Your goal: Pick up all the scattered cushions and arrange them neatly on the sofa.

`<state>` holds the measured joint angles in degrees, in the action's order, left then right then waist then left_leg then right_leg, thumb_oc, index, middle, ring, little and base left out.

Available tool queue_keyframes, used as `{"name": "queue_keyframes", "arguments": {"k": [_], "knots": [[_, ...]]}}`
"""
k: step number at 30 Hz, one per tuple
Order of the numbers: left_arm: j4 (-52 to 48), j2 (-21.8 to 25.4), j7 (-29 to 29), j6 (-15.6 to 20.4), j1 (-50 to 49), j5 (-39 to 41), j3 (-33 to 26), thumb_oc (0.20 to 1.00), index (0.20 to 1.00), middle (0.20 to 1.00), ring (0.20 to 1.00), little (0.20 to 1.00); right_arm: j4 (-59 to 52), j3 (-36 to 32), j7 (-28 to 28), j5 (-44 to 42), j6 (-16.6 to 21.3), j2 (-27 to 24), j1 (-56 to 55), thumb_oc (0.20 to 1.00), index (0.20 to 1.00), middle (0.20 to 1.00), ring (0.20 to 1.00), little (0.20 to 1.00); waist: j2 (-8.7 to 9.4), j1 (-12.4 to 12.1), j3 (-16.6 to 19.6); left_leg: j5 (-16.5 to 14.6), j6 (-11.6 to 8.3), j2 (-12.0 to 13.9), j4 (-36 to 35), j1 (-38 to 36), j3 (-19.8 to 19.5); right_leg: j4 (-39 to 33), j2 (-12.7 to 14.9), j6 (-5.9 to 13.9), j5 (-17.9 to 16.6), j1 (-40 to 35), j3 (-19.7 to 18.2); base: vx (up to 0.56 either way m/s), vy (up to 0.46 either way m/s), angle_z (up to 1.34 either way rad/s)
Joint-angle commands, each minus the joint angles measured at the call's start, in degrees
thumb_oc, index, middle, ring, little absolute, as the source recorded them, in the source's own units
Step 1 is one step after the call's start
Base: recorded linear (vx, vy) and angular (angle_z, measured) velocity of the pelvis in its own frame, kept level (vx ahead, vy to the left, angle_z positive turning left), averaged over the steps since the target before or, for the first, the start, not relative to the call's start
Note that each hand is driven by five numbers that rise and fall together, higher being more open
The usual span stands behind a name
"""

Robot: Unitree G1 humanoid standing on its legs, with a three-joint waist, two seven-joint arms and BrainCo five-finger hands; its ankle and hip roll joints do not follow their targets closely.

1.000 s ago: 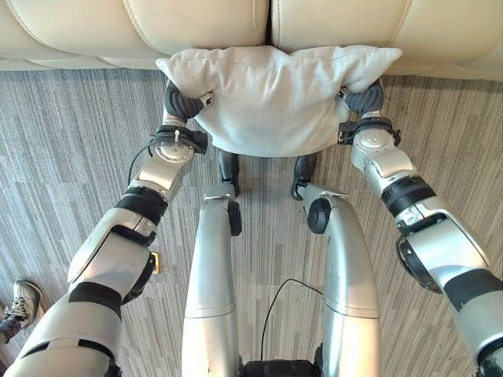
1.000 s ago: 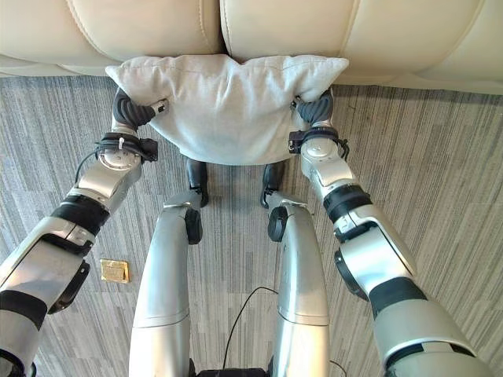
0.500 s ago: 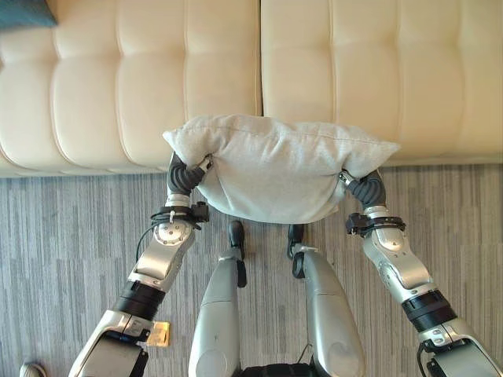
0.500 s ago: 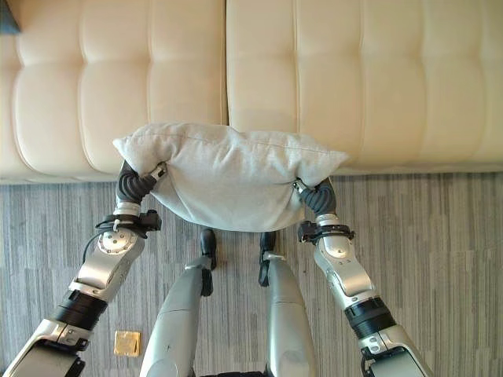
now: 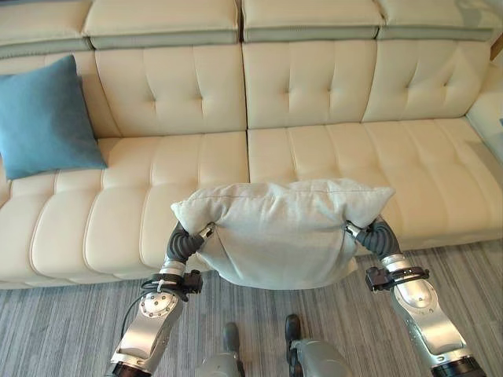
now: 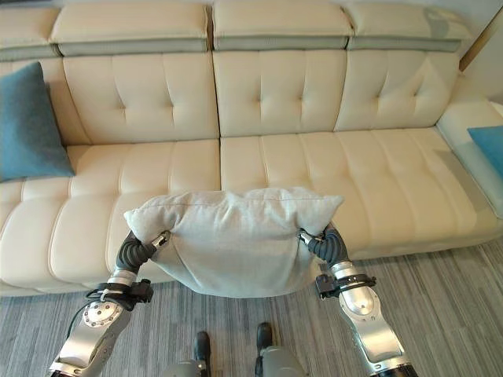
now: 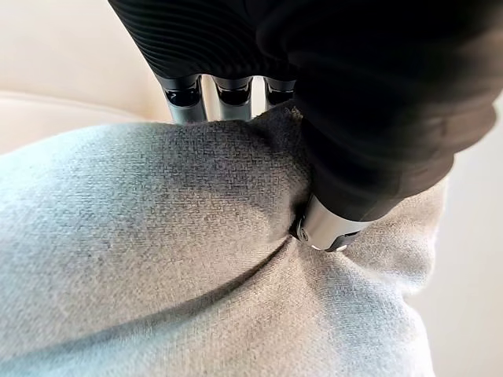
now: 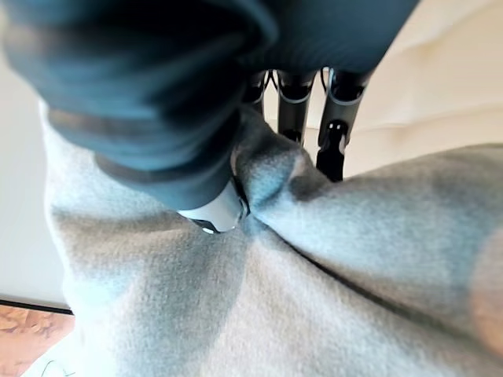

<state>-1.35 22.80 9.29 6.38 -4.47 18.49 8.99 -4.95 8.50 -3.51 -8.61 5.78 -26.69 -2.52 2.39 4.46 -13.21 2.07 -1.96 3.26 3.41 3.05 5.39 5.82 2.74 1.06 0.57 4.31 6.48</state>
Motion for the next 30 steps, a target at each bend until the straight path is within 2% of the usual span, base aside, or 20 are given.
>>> {"name": "queue_keyframes", "arguments": {"k": [1, 2, 3, 5, 6, 9, 10, 14, 16, 19, 20, 22, 23, 24, 25, 26, 28, 30], "knots": [[-3.10, 0.12, -1.69, 4.05, 2.05, -1.69, 0.78, 0.200, 0.200, 0.200, 0.200, 0.200, -6.27, 0.51, 0.53, 1.24, 4.41, -2.81, 2.66, 0.200, 0.200, 0.200, 0.200, 0.200, 0.67, 0.17, 2.19, -3.72, -3.27, 3.20, 16.74, 2.00, 0.52, 0.67, -0.92, 2.07, 3.66, -2.16, -0.59, 0.08, -0.183, 0.13], [-3.10, 0.12, -1.69, 4.05, 2.05, -1.69, 0.79, 0.200, 0.200, 0.200, 0.200, 0.200, -6.28, 0.50, 0.53, 1.24, 4.41, -2.82, 2.66, 0.200, 0.200, 0.200, 0.200, 0.200, 0.63, 0.19, 2.19, -3.78, -3.28, 3.24, 16.86, 2.08, 0.49, 0.67, -0.96, 2.07, 3.66, -2.16, -0.56, 0.12, -0.146, 0.12], [-3.09, -0.04, -2.16, 3.58, 1.28, -1.94, 0.66, 0.200, 0.200, 0.200, 0.200, 0.200, -6.61, -0.37, 0.51, 0.94, 4.44, -3.35, 1.63, 0.200, 0.200, 0.200, 0.200, 0.200, 0.94, 0.14, 1.82, -2.18, -2.87, 4.00, 22.05, 3.84, 0.70, 0.73, -1.58, 1.04, 4.31, -3.34, -0.66, 0.13, -0.133, 0.07], [-2.83, -0.36, -2.75, 3.27, 0.30, -1.94, 0.53, 0.200, 0.200, 0.200, 0.200, 0.200, -6.73, -1.42, 0.54, 0.78, 4.31, -3.27, 0.00, 0.200, 0.200, 0.200, 0.200, 0.200, 0.97, 0.20, 1.87, -1.28, -2.38, 5.34, 25.50, 6.01, 2.13, 0.63, -1.72, 0.30, 5.16, -4.60, -0.10, 0.17, -0.130, 0.14], [-2.45, -0.46, -2.99, 3.01, 0.10, -1.88, 0.46, 0.200, 0.200, 0.200, 0.200, 0.200, -6.54, -1.68, 0.44, 0.93, 4.05, -3.17, -0.34, 0.200, 0.200, 0.200, 0.200, 0.200, 0.95, 0.07, 1.84, -1.90, -1.99, 5.12, 25.05, 6.93, 2.81, 0.42, -1.69, 0.23, 5.43, -5.01, -0.09, 0.17, -0.059, 0.09], [-1.91, -0.16, -3.31, 2.64, -0.07, -2.29, 0.34, 0.200, 0.200, 0.200, 0.200, 0.200, -6.11, -2.83, 0.11, 0.98, 3.66, -2.52, -0.71, 0.200, 0.200, 0.200, 0.200, 0.200, 1.51, -0.63, 2.39, -6.02, -0.67, 2.36, 20.40, 10.86, 4.77, -0.72, -1.20, 0.91, 6.15, -5.65, -0.12, 0.20, -0.010, 0.15], [-1.83, -0.09, -3.26, 2.50, -0.26, -2.54, 0.09, 0.200, 0.200, 0.200, 0.200, 0.200, -6.22, -3.06, -0.06, 0.98, 3.58, -2.32, -0.67, 0.200, 0.200, 0.200, 0.200, 0.200, 1.50, -1.13, 2.56, -5.60, -0.52, 1.78, 17.33, 12.56, 5.68, -1.19, -1.39, 1.22, 6.54, -6.43, -0.17, 0.29, 0.039, 0.10], [-2.19, -0.11, -2.56, 2.23, -0.92, -3.69, -0.96, 0.200, 0.200, 0.200, 0.200, 0.200, -5.99, -3.65, -1.32, 1.76, 3.33, -1.41, -0.23, 0.200, 0.200, 0.200, 0.200, 0.200, 1.03, -3.76, 2.93, 1.82, -1.70, -1.17, 3.93, 16.08, 5.49, -1.64, -3.48, 1.83, 9.16, -10.10, -1.32, 0.33, 0.041, 0.03], [-2.53, -0.40, -2.16, 2.19, -1.19, -3.76, -1.38, 0.200, 0.200, 0.200, 0.200, 0.200, -5.94, -3.73, -1.49, 1.93, 3.20, -1.06, 0.15, 0.200, 0.200, 0.200, 0.200, 0.200, 1.22, -4.84, 3.02, 3.03, -1.81, -1.99, 0.41, 18.25, 5.36, -1.57, -4.13, 1.82, 10.66, -12.44, -2.58, 0.41, 0.071, -0.26], [-2.88, -0.18, -2.63, 1.96, -2.60, -4.10, -2.28, 0.200, 0.200, 0.200, 0.200, 0.200, -6.14, -3.50, -0.42, 2.11, 3.00, -0.34, 0.01, 0.200, 0.200, 0.200, 0.200, 0.200, 1.68, -6.08, 4.28, 4.95, -1.06, -2.02, 0.02, 17.78, 4.30, -0.75, -4.49, 2.15, 12.22, -15.09, -4.42, 0.52, 0.131, -0.60], [-3.24, 0.52, -3.07, 1.72, -3.17, -4.16, -2.22, 0.200, 0.200, 0.200, 0.200, 0.200, -6.20, -2.65, 0.37, 2.06, 2.82, 0.49, -0.40, 0.200, 0.200, 0.200, 0.200, 0.200, 3.28, -6.34, 4.59, 4.59, -0.02, -2.87, 3.68, 18.21, 3.73, 1.76, -2.85, 2.95, 12.18, -15.64, -5.25, 0.63, 0.199, -0.83], [-3.31, 1.29, -3.42, 1.63, -2.82, -4.24, -2.10, 0.200, 0.200, 0.200, 0.200, 0.200, -6.00, -2.09, 1.27, 2.04, 2.93, 1.14, -0.50, 0.200, 0.200, 0.200, 0.200, 0.200, 4.88, -6.61, 4.82, 2.54, 0.95, -3.31, 6.11, 17.88, 4.24, 6.20, -1.19, 4.62, 10.11, -14.45, -5.51, 0.55, 0.246, -0.39], [-4.11, 2.51, -2.96, 1.65, -1.42, -3.85, -1.85, 0.200, 0.200, 0.200, 0.200, 0.200, -6.20, -0.42, 1.64, 2.40, 2.75, 1.94, 1.81, 0.200, 0.200, 0.200, 0.200, 0.200, 5.79, -6.83, 3.65, -1.68, 3.50, -4.04, 8.48, 16.04, 5.32, 18.89, 2.30, 8.37, -0.50, -8.73, -6.16, 0.37, 0.240, -0.33], [-4.11, 2.50, -2.96, 1.65, -1.38, -3.84, -1.87, 0.200, 0.200, 0.200, 0.200, 0.200, -6.18, -0.43, 1.64, 2.40, 2.74, 1.94, 1.86, 0.200, 0.200, 0.200, 0.200, 0.200, 5.60, -7.02, 3.79, -1.47, 3.48, -3.74, 8.35, 16.23, 5.42, 18.84, 2.04, 8.32, -0.77, -8.39, -6.36, 0.42, 0.291, -0.63], [-3.93, 3.00, -2.29, 1.95, -0.26, -3.66, -1.79, 0.200, 0.200, 0.200, 0.200, 0.200, -6.17, 0.61, 1.59, 2.13, 3.06, 2.88, 3.07, 0.200, 0.200, 0.200, 0.200, 0.200, 4.82, -6.57, 2.57, -3.56, 4.64, -3.45, 8.31, 13.50, 5.57, 25.45, 2.61, 8.42, -3.71, -3.36, -6.29, 0.33, 0.196, -0.73], [-3.37, 2.95, -1.72, 2.02, 0.06, -3.61, -2.21, 0.200, 0.200, 0.200, 0.200, 0.200, -5.97, 1.30, 1.76, 2.28, 2.94, 3.04, 4.13, 0.200, 0.200, 0.200, 0.200, 0.200, 3.66, -5.95, 1.48, -5.03, 5.08, -3.17, 6.99, 9.74, 5.18, 26.09, 3.96, 7.18, -2.15, 1.43, -3.92, 0.46, 0.224, -0.64], [-3.52, 2.79, -2.31, 2.38, -0.81, -3.65, -2.86, 0.200, 0.200, 0.200, 0.200, 0.200, -6.48, 1.15, 2.69, 1.20, 3.11, 2.87, 4.42, 0.200, 0.200, 0.200, 0.200, 0.200, 2.30, -4.68, 0.64, -6.35, 4.85, -3.19, 5.50, 5.72, 4.04, 18.41, 4.14, 6.03, 2.73, 5.75, -0.93, 0.46, 0.088, -0.51], [-3.39, 2.71, -2.54, 2.82, -0.81, -3.83, -3.32, 0.200, 0.200, 0.200, 0.200, 0.200, -6.67, 1.71, 3.05, 0.74, 3.38, 2.46, 5.74, 0.200, 0.200, 0.200, 0.200, 0.200, 2.00, -4.31, 0.07, -7.48, 4.24, -3.39, 4.52, 3.30, 3.03, 10.69, 4.78, 6.65, 1.97, 7.27, 0.09, 0.33, -0.061, 0.07]]}}
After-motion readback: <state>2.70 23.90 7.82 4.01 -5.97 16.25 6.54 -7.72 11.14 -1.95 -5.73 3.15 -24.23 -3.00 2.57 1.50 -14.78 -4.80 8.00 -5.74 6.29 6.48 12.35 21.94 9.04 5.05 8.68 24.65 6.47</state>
